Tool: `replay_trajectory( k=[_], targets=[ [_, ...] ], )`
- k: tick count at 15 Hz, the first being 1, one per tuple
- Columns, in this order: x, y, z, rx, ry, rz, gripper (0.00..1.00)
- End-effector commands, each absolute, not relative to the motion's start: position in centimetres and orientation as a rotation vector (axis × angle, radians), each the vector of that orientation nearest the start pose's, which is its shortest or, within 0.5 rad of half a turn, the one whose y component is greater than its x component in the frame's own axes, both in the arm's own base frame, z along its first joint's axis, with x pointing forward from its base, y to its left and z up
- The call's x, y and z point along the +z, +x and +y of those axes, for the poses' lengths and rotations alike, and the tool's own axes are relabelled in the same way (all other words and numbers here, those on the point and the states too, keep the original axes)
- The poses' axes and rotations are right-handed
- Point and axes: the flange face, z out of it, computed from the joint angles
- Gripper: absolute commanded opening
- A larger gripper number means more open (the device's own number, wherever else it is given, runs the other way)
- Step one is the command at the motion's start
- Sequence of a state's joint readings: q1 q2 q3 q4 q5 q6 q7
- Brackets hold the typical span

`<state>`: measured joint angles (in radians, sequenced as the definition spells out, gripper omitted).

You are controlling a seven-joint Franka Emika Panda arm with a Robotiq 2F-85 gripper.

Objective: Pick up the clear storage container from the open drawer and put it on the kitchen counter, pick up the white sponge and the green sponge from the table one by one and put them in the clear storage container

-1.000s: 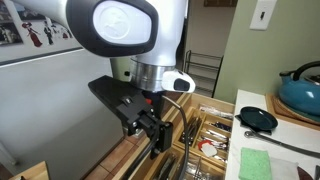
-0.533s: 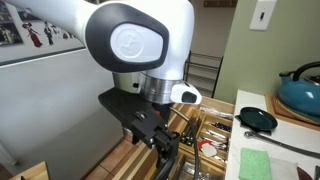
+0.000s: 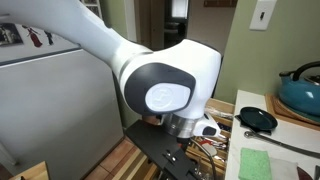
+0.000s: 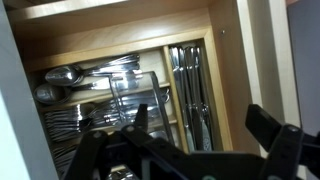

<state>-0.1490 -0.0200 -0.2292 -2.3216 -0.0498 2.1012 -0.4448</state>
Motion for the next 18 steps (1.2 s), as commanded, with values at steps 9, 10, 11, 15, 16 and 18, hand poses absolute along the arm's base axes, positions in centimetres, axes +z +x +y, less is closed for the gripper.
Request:
replay_trajectory(
  k=[9,10,11,15,16,18],
  targets=[
    [28.1,51.0,-20.7,0.150,-3.077,-0.153,1.00],
    [27.7,51.4,-20.6,0.149,-3.077,-0.165,1.00],
    [27.4,51.8,-20.6,0.152,-3.073,-0.183,1.00],
    [25.3,52.9,-20.6,0.167,-3.071,-0.273,1.00],
    [24.8,53.1,-20.7,0.166,-3.070,-0.287,1.00],
    [23.8,53.4,-20.9,0.175,-3.061,-0.306,1.00]
  ],
)
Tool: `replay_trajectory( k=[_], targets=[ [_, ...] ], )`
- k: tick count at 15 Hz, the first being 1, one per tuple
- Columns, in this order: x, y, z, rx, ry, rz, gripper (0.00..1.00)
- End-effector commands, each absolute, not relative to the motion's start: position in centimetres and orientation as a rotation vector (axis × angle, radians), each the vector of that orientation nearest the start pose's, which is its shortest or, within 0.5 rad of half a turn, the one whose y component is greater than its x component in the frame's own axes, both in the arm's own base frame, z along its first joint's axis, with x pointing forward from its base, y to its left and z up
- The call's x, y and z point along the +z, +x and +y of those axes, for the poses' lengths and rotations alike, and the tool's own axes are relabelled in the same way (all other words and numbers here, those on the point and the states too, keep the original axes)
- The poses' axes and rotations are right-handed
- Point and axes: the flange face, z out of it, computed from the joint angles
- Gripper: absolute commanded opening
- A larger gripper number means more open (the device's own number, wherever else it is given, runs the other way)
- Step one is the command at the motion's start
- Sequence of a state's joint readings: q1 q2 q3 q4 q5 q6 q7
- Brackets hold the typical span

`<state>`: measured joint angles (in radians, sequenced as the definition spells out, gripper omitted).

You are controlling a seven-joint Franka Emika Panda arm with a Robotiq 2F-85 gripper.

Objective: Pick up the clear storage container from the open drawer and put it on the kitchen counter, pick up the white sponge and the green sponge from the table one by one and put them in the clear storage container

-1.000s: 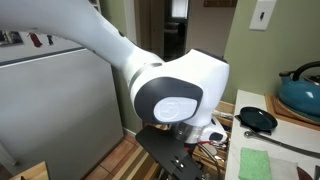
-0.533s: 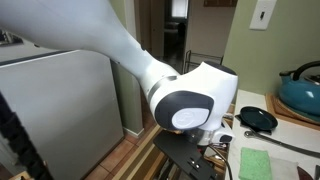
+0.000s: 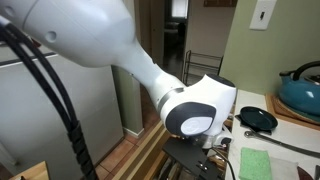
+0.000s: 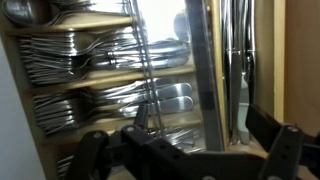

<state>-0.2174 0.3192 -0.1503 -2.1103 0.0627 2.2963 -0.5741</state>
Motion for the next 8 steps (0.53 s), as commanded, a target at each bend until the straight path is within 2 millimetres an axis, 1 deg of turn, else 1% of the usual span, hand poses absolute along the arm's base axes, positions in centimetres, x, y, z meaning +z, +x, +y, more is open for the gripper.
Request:
replay_trajectory(
  k=[1,4,5,6,7,8],
  targets=[
    [23.3,53.5,-20.9,0.184,-3.053,-0.316,1.00],
    [22.4,53.5,-20.8,0.191,-2.999,-0.346,1.00],
    [22.3,53.6,-20.6,0.194,-2.982,-0.366,0.86],
    [22.2,53.6,-20.6,0.192,-2.976,-0.380,0.78],
    [22.2,53.7,-20.5,0.188,-2.965,-0.393,0.69],
    [22.3,53.7,-20.4,0.186,-2.957,-0.407,0.64]
  ],
)
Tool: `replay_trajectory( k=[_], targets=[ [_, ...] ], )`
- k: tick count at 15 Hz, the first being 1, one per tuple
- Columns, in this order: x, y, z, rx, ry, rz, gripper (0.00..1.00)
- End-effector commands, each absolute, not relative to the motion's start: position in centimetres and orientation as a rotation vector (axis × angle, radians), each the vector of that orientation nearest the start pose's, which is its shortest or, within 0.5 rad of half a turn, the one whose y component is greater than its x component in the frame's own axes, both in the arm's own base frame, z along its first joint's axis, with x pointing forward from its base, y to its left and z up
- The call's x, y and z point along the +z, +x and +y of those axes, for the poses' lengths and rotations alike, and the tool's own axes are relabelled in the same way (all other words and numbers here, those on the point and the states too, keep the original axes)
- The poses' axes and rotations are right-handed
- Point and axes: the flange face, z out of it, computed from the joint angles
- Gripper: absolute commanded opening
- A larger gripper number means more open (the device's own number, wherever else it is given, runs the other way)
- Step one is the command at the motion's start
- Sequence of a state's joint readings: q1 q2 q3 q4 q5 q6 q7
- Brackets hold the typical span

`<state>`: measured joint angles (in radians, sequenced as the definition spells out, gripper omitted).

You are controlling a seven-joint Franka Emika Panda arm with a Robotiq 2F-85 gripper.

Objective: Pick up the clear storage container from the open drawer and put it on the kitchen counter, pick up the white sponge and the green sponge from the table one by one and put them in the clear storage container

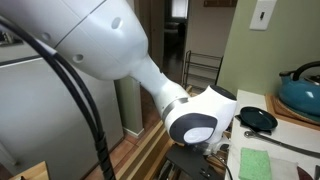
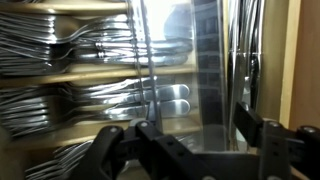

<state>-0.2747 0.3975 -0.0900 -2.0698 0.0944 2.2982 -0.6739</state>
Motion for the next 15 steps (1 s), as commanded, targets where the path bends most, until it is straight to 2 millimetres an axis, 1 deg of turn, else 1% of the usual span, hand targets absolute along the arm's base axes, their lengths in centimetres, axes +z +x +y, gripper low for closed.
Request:
replay_trajectory(
  k=[1,2,3,4,5,8,9,10,13,15],
  targets=[
    [22.5,53.7,-20.2,0.193,-2.951,-0.418,0.56],
    [22.5,53.7,-20.1,0.198,-2.945,-0.428,0.53],
    [22.7,53.7,-19.9,0.210,-2.938,-0.440,0.45],
    [22.7,53.7,-19.8,0.219,-2.935,-0.447,0.43],
    [22.8,53.7,-19.6,0.231,-2.929,-0.453,0.37],
    [23.6,53.8,-18.9,0.263,-2.919,-0.461,0.11],
    [23.8,53.8,-18.7,0.271,-2.916,-0.465,0.07],
    [24.3,53.8,-18.3,0.282,-2.912,-0.472,0.00],
    [25.7,53.8,-17.1,0.300,-2.903,-0.496,0.01],
    [27.2,53.7,-16.1,0.299,-2.900,-0.497,0.01]
  ],
)
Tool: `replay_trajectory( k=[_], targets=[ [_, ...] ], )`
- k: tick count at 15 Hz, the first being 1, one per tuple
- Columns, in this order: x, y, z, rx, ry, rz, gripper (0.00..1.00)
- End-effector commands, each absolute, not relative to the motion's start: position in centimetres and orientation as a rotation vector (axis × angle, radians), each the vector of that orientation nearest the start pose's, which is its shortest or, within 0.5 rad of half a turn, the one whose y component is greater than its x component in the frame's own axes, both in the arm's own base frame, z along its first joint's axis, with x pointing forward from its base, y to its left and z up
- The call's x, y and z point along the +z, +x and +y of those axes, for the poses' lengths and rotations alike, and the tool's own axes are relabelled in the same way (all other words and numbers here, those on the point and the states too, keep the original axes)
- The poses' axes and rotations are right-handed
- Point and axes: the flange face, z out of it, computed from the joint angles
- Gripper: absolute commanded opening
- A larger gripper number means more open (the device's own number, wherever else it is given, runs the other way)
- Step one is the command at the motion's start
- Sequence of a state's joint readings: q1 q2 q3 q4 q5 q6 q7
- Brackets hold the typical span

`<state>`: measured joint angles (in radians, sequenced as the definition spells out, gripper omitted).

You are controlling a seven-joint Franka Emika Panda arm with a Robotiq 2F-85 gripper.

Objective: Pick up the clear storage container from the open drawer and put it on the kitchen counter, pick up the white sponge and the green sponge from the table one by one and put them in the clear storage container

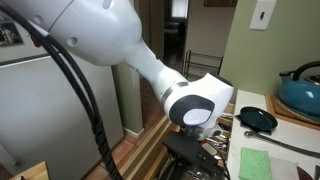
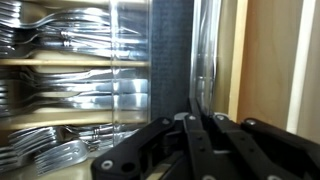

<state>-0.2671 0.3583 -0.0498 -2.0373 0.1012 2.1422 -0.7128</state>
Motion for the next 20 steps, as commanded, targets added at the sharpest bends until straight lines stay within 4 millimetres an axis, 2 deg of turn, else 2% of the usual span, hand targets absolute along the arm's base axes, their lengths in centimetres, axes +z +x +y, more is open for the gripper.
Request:
replay_trajectory(
  k=[1,4,6,9,11,15,20],
  targets=[
    [28.3,53.4,-15.7,0.316,-2.908,-0.486,0.01],
    [31.6,52.5,-15.1,0.382,-2.955,-0.434,0.01],
    [34.5,52.0,-15.2,0.406,-3.050,-0.409,0.01],
    [38.6,51.2,-15.9,0.441,-3.214,-0.268,0.01],
    [40.5,50.7,-16.7,0.483,-3.306,-0.163,0.01],
    [41.1,49.8,-18.9,0.582,-3.389,-0.118,0.01],
    [40.5,48.2,-21.9,0.610,-3.412,-0.282,0.01]
  ],
)
